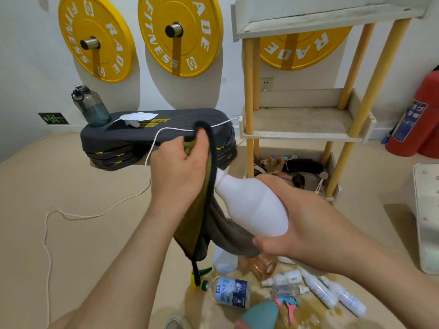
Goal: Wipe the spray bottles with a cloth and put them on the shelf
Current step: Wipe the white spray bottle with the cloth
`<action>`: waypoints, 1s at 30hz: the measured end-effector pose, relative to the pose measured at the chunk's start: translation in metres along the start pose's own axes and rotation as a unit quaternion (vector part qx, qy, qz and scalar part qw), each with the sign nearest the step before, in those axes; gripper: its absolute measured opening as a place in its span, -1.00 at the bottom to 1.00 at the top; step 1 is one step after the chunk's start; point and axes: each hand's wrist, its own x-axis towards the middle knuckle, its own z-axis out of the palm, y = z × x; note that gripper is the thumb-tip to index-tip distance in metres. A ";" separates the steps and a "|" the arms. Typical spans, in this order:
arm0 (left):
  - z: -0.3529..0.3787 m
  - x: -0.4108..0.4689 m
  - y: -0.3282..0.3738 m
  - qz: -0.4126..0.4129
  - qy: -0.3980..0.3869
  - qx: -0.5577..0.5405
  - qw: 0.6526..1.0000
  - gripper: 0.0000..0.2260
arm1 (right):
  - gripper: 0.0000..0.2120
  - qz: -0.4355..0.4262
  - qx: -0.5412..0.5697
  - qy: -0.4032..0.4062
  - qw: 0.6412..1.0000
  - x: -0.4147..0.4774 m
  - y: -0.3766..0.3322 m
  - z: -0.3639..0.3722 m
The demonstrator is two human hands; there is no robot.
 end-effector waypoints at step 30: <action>-0.002 -0.003 0.000 -0.281 -0.201 -0.588 0.731 -0.83 | -0.33 0.077 0.411 0.035 0.908 0.014 0.004 -0.001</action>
